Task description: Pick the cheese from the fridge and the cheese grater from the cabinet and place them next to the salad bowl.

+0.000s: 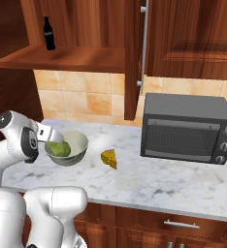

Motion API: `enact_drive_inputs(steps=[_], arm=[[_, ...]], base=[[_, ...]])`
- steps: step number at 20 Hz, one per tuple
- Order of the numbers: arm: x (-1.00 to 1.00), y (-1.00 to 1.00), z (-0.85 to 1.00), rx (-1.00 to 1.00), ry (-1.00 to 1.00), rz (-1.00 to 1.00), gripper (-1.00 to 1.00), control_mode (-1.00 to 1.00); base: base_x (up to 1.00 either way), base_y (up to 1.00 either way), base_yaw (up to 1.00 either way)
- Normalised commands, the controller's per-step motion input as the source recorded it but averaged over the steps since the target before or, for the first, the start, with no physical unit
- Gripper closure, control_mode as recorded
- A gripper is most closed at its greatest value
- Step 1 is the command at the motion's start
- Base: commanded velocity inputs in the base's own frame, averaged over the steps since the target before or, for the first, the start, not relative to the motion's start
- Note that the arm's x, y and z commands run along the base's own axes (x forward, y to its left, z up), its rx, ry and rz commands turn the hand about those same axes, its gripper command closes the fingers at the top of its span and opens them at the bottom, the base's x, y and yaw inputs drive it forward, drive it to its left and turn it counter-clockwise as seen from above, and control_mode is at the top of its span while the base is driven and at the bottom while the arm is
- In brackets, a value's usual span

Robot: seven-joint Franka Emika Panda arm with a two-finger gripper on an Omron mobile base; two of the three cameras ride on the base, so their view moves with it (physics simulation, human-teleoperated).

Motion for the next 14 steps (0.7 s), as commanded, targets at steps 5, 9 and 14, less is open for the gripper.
enact_drive_inputs(steps=[5, 9, 14], arm=[[-0.42, -0.72, 0.68, -0.13, 0.2, 0.02, -1.0, -1.0], [-0.99, -0.71, 0.67, -0.02, 0.0, 0.0, -1.0, -1.0], [-1.0, -0.39, 0.55, 0.02, -0.14, 0.02, -1.0, -1.0]], base=[[0.0, 0.0, 0.0], [0.0, 0.0, 0.0], [0.0, 0.0, 0.0]])
